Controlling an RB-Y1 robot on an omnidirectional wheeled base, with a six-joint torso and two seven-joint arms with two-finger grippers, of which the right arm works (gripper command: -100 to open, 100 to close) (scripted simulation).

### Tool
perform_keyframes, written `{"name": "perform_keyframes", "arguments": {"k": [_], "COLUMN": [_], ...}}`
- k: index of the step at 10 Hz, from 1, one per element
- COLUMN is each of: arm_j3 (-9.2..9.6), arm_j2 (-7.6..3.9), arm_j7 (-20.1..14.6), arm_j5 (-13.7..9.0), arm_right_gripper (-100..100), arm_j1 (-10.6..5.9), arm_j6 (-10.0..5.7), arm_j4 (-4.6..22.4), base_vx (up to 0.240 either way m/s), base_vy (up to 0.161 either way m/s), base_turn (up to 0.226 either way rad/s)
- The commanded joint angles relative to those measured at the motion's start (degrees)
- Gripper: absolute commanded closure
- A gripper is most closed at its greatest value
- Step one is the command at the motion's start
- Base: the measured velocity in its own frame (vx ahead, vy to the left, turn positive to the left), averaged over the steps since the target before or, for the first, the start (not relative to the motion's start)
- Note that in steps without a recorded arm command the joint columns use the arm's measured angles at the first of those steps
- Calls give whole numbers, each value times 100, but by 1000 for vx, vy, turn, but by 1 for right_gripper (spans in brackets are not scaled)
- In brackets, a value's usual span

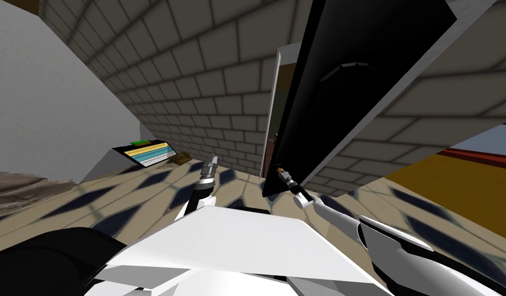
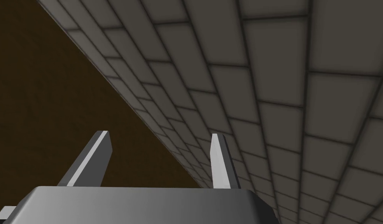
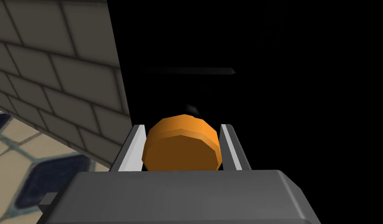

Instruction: Pull the door open

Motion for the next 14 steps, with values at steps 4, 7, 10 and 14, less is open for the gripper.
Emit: {"name": "perform_keyframes", "arguments": {"k": [4, 7, 10, 14], "arm_j3": [255, 396, 559, 767], "arm_j2": [-188, -274, -408, -579], "arm_j7": [-285, -411, -595, -829], "arm_j5": [180, 271, 384, 527], "arm_right_gripper": [100, 100, 100, 100], "arm_j1": [18, 39, 38, 36], "arm_j6": [-235, -364, -573, -839], "arm_j4": [-58, -66, -49, -27], "base_vx": [-211, -147, -196, -170], "base_vy": [-178, -113, -156, -157], "base_turn": [149, 107, 152, 127]}}
